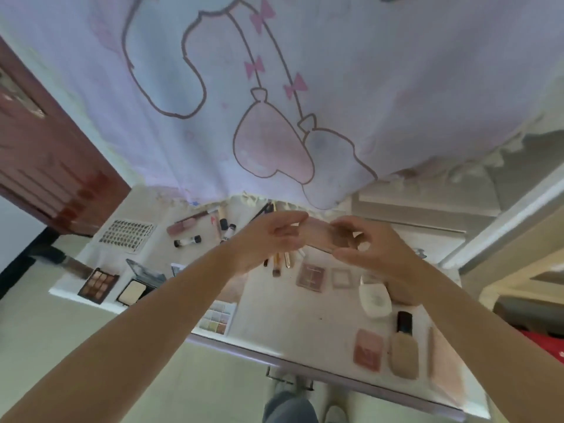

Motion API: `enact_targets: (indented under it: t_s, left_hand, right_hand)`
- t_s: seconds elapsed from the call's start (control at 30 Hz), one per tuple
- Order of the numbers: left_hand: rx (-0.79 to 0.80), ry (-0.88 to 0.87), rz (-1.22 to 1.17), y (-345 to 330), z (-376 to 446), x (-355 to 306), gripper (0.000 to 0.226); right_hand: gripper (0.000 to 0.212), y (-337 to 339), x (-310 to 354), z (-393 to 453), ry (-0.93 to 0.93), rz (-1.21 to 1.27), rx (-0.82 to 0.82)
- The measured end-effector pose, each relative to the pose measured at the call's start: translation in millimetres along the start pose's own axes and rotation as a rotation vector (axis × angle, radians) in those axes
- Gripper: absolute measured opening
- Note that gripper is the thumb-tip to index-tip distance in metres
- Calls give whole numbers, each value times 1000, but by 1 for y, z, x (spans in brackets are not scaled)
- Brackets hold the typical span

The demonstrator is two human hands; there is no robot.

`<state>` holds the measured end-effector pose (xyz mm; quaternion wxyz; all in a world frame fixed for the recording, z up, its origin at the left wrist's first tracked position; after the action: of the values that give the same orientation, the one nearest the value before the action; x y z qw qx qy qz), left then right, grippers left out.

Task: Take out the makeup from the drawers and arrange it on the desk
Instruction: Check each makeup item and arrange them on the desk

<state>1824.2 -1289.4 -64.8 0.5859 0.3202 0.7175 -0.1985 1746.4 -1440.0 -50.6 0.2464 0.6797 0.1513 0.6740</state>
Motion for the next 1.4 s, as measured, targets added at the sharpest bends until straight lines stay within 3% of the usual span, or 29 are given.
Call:
enact_targets:
  t_s: [0.23,0.4,0.5,0.6,0.67,0.83,1.03,1.17,1.23,1.3,1.4]
  left_hand:
    - [-181,-281,-205,-3,-21,-80,40]
    - [-213,-385,-220,1,-29,-126,39]
    - [-176,-453,-249,11,-33,-145,42]
    - [-93,-426,-513,23,-36,-153,55]
    - [-10,-375,-675,26,-37,-155,64]
    - [102,-299,-818,26,-39,-149,54]
    - [-203,-252,-742,36,-31,-138,13]
    - [-213,-264,-612,36,-37,-143,24]
    - [-231,-245,-623,40,-38,-142,10]
    - [-279,-200,-661,44,-37,-138,14]
    - [-352,-159,-593,39,-36,-126,21]
  right_hand:
    - [25,41,69,14,153,25,-34]
    - [39,68,107,21,262,48,-97]
    - [47,74,125,20,344,92,-73]
    - [49,75,134,18,425,165,-46]
    - [43,77,138,16,506,206,-157]
    - [26,77,153,5,704,13,-549]
    - [21,77,168,-4,790,-199,-733]
    - [18,68,171,-6,869,-305,-747]
    - [19,68,164,-2,841,-296,-756]
    - [23,68,151,5,681,-132,-690]
    - [45,48,128,19,274,458,-374]
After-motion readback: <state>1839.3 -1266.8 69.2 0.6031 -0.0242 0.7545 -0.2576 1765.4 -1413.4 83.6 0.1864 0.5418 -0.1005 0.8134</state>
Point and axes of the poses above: each hand's wrist, its own z-axis towards the middle knuckle, its own y-axis out of the back of the hand, x = y × z, the point moved 5 cm from there along z, towards the middle knuckle, and after that the axes turned 7 degrees about -x, right-handed, at the moved point
